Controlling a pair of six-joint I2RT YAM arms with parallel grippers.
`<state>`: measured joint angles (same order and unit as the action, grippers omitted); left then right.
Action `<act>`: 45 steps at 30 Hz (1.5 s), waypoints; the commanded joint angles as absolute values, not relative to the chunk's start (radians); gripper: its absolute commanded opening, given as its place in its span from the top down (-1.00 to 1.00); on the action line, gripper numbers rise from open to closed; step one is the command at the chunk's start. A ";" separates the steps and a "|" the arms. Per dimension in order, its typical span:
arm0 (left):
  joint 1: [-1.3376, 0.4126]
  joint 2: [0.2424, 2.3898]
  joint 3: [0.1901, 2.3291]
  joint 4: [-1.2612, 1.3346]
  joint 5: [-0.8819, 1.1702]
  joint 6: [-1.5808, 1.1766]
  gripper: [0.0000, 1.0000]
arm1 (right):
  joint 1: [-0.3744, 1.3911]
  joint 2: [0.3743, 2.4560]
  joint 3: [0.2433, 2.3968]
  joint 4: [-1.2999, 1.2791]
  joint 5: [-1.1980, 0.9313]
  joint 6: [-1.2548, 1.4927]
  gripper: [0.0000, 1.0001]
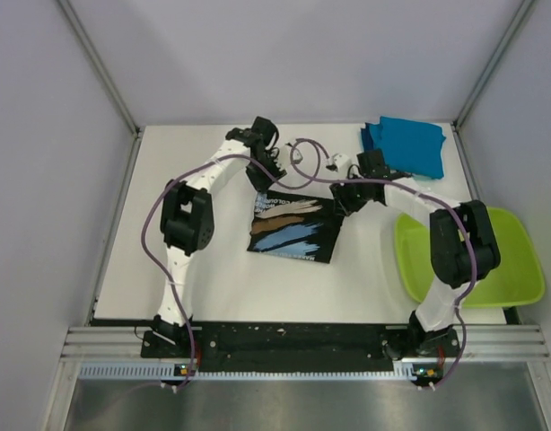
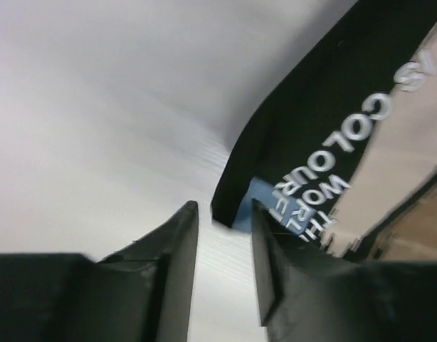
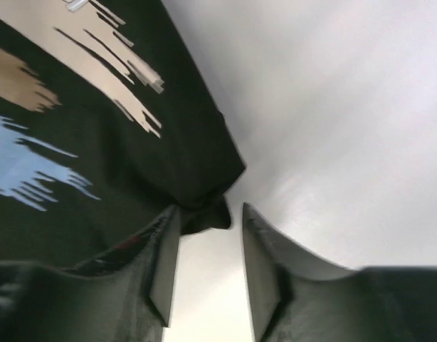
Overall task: Fold and stack the t-shirts
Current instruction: Fold the long partially folded tshirt into a neat square, then put the neatly folded tshirt into the corner of the board with the right arm
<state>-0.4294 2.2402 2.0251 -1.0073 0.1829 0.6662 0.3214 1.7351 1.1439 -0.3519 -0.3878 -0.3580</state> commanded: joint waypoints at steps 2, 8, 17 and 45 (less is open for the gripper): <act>-0.393 2.240 2.060 -0.763 -0.102 0.602 -0.52 | 0.258 1.769 1.274 -0.295 -0.203 -0.204 0.02; -0.342 2.073 2.024 -0.776 0.105 0.437 -0.29 | 0.279 1.636 1.316 -0.380 -0.075 0.033 -0.01; -0.402 1.841 1.505 -0.687 0.566 0.276 0.91 | 0.511 1.480 0.987 -0.172 -0.397 0.296 0.78; -0.425 1.723 1.264 -0.706 0.551 0.371 0.24 | 0.314 1.483 0.745 -0.008 -0.374 0.595 -0.88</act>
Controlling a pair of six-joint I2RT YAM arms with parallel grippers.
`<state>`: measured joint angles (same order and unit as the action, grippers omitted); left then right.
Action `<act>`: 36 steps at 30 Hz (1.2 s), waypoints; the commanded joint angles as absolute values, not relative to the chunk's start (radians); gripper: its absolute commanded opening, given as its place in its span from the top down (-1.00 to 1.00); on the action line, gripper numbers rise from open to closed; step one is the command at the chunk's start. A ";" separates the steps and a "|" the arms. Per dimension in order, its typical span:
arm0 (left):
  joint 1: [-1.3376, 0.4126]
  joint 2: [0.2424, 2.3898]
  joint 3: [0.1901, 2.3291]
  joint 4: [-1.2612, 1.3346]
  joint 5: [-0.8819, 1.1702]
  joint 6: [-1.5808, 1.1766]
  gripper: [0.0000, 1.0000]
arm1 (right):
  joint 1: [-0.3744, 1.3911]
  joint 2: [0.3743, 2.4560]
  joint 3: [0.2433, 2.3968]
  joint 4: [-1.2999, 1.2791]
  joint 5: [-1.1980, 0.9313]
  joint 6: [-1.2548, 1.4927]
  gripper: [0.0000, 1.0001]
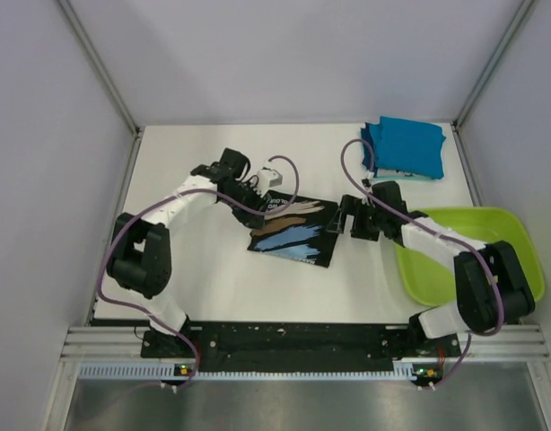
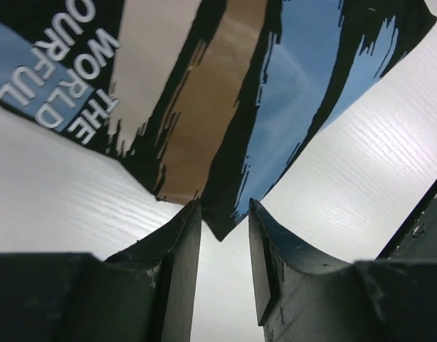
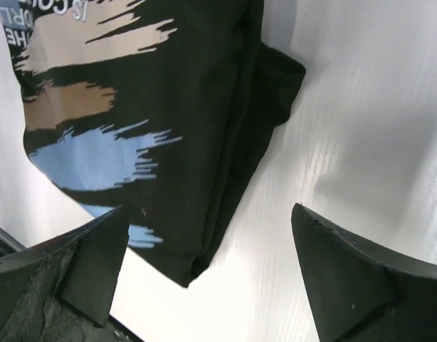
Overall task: Fold and stack the t-shirts
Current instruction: Put the neatly folded tshirt into the corner of the board with the right arm
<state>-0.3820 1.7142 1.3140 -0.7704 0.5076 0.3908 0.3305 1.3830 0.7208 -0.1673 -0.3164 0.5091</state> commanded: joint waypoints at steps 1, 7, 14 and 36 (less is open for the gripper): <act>-0.426 1.736 1.259 -0.701 0.549 0.373 0.24 | 0.313 1.523 0.746 0.032 -0.379 0.610 -0.86; -0.428 1.827 1.229 -0.686 0.515 0.373 0.23 | 0.308 1.719 0.730 0.274 -0.518 0.730 -0.64; -0.426 1.868 1.226 -0.698 0.489 0.379 0.23 | 0.279 1.766 0.738 0.367 -0.589 0.770 0.50; -0.204 1.677 1.367 -0.756 0.397 0.402 -0.97 | 0.221 1.986 1.693 -0.777 -0.286 -0.066 1.00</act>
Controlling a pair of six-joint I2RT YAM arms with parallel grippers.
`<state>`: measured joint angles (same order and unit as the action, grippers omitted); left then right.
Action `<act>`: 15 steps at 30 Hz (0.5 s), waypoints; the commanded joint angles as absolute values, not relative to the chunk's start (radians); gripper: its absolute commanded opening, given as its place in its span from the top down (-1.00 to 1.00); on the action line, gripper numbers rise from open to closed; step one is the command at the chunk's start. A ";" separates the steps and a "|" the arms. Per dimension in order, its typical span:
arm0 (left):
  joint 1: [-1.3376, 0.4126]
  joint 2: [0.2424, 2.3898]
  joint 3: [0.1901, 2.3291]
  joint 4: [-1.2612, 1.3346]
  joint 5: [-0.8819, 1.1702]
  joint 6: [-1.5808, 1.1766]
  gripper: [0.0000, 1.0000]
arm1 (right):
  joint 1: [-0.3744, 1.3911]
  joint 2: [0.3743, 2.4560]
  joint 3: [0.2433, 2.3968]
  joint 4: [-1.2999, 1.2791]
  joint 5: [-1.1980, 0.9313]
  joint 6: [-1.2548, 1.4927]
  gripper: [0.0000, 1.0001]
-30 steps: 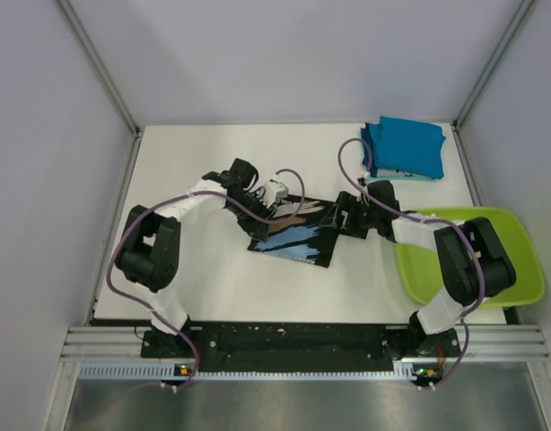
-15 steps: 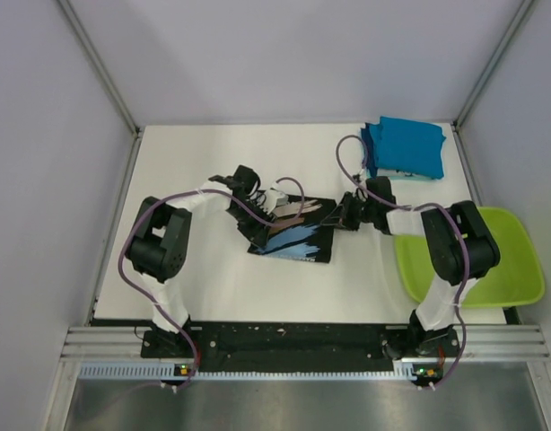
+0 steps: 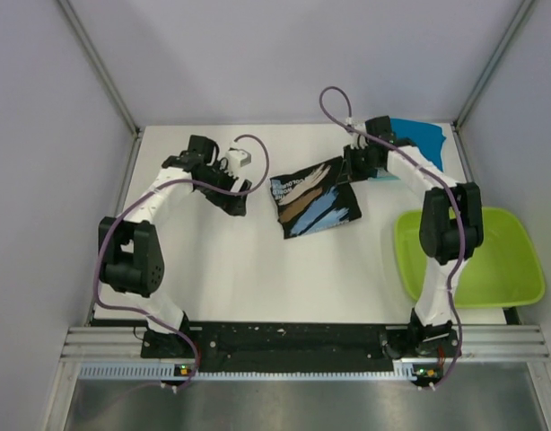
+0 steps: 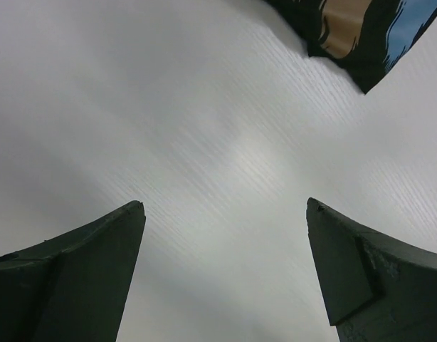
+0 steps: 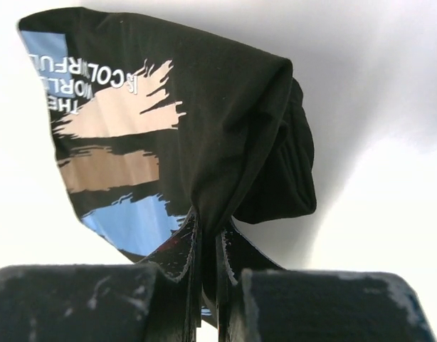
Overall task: Fold and stack the t-shirts
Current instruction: Put the neatly folded tshirt into the corner of the board with the right arm
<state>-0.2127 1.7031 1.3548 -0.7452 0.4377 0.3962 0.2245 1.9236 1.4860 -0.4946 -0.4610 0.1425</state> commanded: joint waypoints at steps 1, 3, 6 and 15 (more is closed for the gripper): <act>-0.203 1.677 1.364 -0.756 0.399 0.403 -0.97 | 0.221 2.008 1.751 -0.814 -0.252 -0.083 1.00; -0.199 1.675 1.364 -0.755 0.397 0.405 -0.97 | 0.218 2.039 1.853 -0.879 -0.169 -0.115 1.00; -0.199 1.683 1.373 -0.756 0.396 0.402 -0.97 | 0.218 2.086 2.008 -0.931 -0.059 -0.153 1.00; -0.198 1.697 1.391 -0.769 0.379 0.402 -0.97 | 0.190 2.181 2.293 -0.946 0.167 -0.227 1.00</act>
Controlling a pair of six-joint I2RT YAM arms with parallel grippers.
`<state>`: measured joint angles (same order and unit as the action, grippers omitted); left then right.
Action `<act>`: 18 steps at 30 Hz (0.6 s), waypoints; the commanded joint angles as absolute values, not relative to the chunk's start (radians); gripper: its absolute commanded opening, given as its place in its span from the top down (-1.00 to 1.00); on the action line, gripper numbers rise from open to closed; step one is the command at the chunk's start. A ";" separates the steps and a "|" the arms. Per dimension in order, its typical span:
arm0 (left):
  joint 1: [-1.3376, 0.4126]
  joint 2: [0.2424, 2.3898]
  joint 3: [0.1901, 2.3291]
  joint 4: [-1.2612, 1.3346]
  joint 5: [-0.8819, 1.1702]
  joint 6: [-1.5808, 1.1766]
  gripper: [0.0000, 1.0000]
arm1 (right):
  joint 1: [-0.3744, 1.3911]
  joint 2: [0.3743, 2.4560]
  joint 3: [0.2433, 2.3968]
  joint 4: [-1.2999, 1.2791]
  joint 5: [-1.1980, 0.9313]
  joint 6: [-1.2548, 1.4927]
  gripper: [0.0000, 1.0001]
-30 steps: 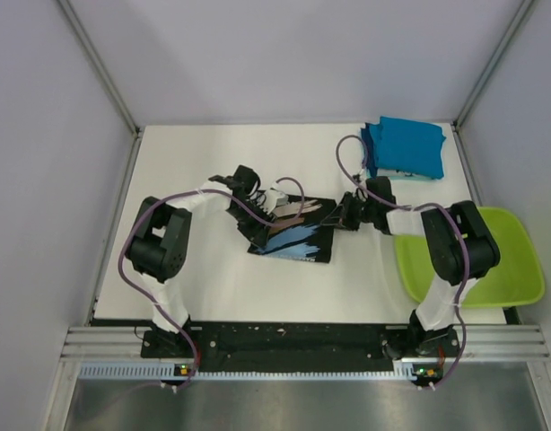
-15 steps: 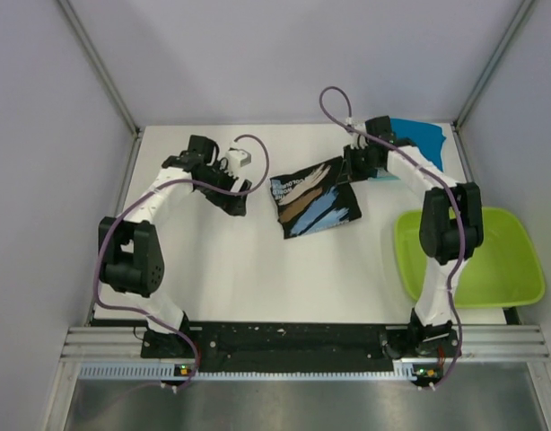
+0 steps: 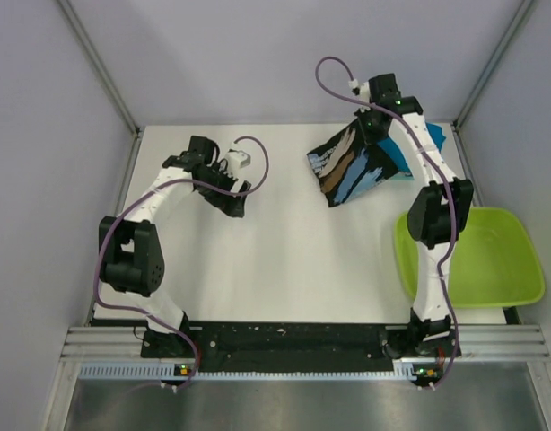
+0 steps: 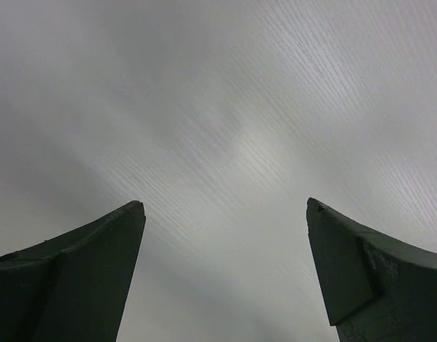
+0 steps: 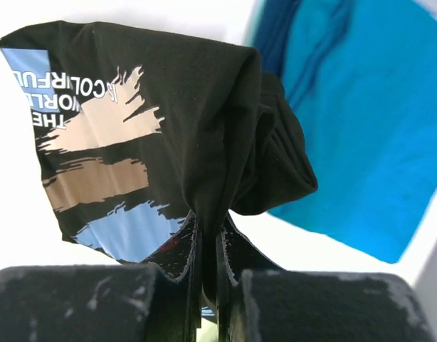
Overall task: Fold and stack the t-shirts
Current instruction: Put the neatly folded tshirt into the corner of the board with the right arm
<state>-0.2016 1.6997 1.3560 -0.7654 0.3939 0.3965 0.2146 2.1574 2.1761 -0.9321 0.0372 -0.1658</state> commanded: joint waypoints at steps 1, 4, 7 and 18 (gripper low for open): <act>-0.198 1.697 1.391 -0.769 0.373 0.403 -0.97 | 0.187 2.186 2.308 -0.948 0.187 -0.236 1.00; -0.198 1.697 1.381 -0.770 0.361 0.405 -0.97 | 0.189 2.181 2.333 -0.948 0.261 -0.273 1.00; -0.196 1.695 1.376 -0.769 0.351 0.408 -0.97 | 0.183 2.180 2.377 -0.946 0.299 -0.302 1.00; -0.195 1.683 1.355 -0.765 0.350 0.408 -0.97 | 0.172 2.163 2.485 -0.916 0.322 -0.405 1.00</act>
